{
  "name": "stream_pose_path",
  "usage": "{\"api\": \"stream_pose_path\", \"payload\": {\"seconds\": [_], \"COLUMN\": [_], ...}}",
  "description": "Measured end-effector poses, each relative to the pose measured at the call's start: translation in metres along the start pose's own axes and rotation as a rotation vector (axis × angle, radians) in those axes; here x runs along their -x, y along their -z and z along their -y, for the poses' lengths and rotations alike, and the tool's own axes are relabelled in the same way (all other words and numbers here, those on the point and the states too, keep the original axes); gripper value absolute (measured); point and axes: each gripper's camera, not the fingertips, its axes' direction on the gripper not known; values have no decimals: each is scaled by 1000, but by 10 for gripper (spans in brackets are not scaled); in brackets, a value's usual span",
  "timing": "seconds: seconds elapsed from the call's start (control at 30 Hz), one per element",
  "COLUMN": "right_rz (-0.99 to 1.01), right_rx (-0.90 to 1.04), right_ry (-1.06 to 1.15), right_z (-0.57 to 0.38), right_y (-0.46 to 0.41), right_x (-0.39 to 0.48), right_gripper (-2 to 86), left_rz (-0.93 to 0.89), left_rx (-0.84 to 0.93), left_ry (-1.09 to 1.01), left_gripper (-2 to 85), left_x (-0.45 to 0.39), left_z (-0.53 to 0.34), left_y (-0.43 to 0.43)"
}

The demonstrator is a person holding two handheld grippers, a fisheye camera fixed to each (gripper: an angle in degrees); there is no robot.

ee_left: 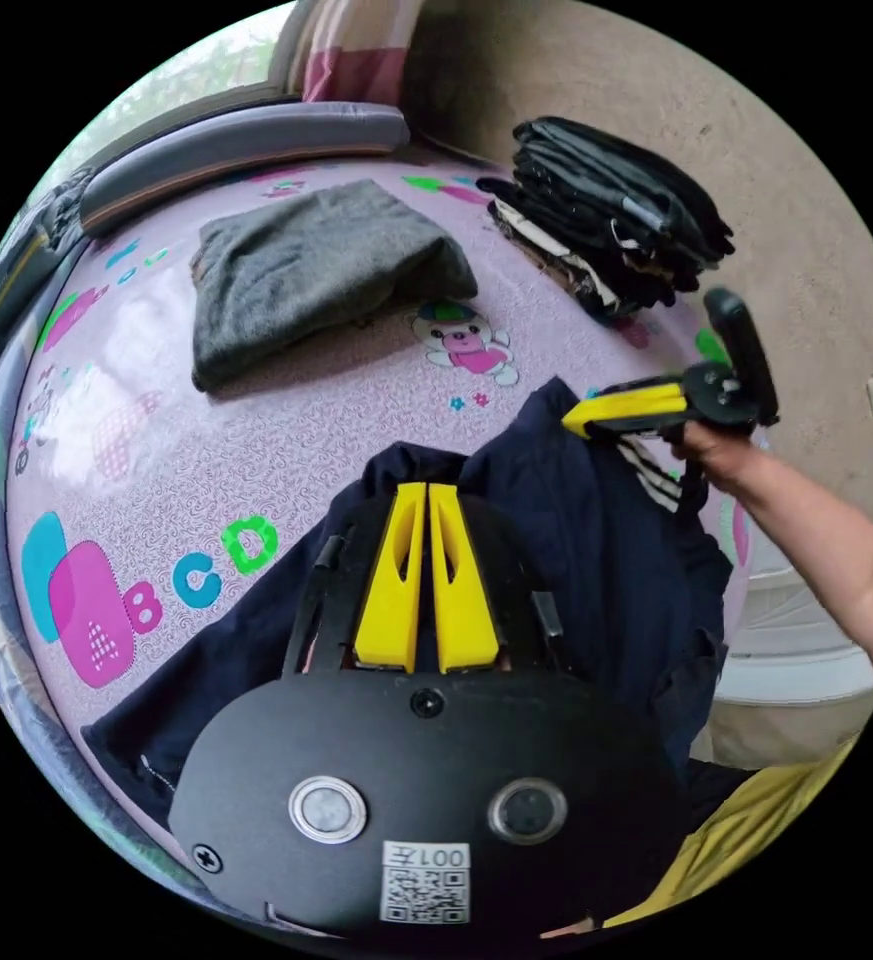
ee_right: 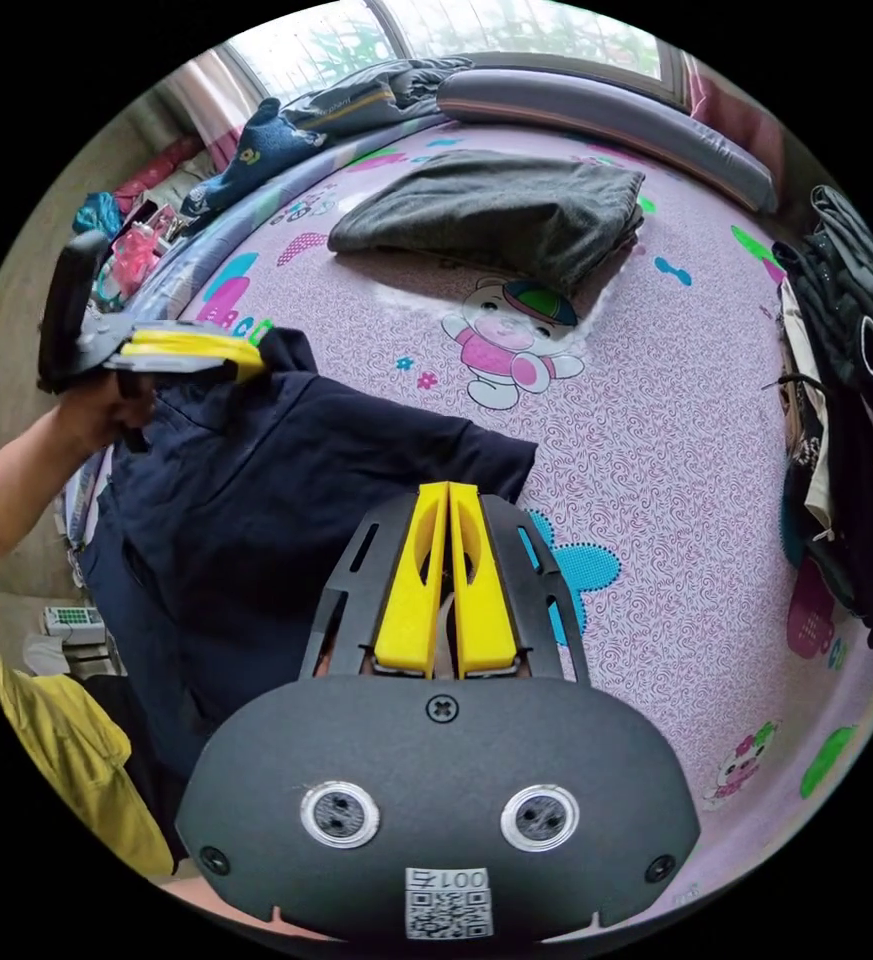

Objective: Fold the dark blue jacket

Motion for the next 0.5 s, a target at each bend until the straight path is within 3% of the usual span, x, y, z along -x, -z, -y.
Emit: {"api": "stream_pose_path", "payload": {"seconds": [0.1,0.27,0.37,0.5], "right_rz": [-1,51,44,351], "right_rx": [-20,-56,-228,-252], "right_ry": [-6,-76,-89,5], "right_z": [-1,-5,-30,-91], "right_y": [-8,-9,23,43], "right_x": [-6,-27,-31,-32], "right_gripper": [3,3,3,5], "left_rz": [-62,-377,-516,-487], "left_rx": [-31,-14,-85,-179], "left_ry": [144,423,510,504], "left_gripper": [-15,-11,-11,-12], "left_x": [44,113,136,145], "left_z": [2,-14,-33,-60], "left_y": [2,-31,-34,-17]}}
